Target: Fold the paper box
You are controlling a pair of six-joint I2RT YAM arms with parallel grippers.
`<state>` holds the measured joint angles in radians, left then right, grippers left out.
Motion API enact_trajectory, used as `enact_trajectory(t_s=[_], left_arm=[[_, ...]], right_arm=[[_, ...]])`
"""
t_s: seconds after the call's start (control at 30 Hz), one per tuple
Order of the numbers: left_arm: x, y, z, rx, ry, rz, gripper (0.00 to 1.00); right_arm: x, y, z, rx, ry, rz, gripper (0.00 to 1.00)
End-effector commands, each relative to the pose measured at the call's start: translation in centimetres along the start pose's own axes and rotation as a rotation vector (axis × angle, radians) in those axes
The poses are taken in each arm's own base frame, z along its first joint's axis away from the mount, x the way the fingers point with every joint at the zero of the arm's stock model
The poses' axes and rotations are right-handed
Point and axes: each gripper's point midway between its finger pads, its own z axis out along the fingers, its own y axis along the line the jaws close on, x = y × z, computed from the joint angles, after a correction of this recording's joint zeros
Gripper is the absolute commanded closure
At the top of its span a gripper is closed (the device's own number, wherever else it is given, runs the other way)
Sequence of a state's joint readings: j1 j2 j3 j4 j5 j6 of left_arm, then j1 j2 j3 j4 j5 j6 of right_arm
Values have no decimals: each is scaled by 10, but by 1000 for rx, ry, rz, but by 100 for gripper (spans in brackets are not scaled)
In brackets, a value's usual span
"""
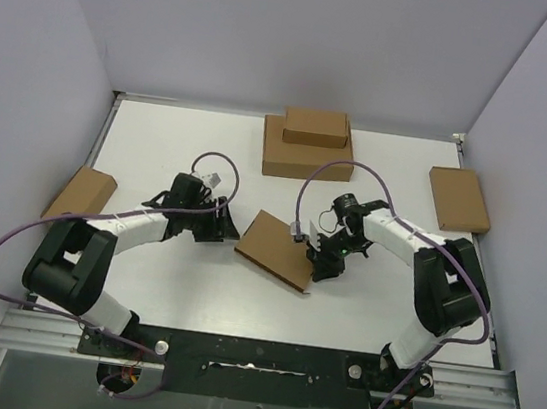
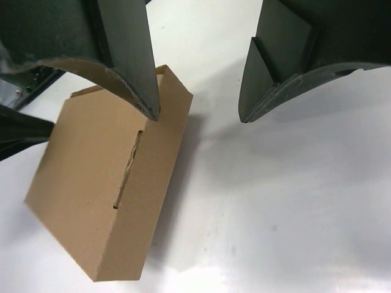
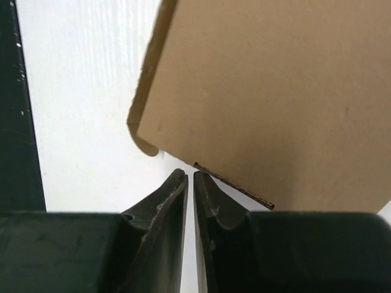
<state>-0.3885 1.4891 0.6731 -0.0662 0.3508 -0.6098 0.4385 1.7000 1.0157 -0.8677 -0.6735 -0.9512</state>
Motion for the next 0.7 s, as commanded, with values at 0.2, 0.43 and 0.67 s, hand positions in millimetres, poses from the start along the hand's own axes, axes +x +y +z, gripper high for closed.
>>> enact_trajectory(t_s=[0.2,0.43,0.67], left_arm=[[-40,-32,-53,142,-179,47,37],[-13,-53,-79,302,-256,-203,33],[27,-58,-69,167,-329,-422,17]], right_arm=[[-41,7,-39,106,-180,-137,77],[-54,25,-33,65,-209,-302,71],[-60,46,-17,65,-164,-614,62]])
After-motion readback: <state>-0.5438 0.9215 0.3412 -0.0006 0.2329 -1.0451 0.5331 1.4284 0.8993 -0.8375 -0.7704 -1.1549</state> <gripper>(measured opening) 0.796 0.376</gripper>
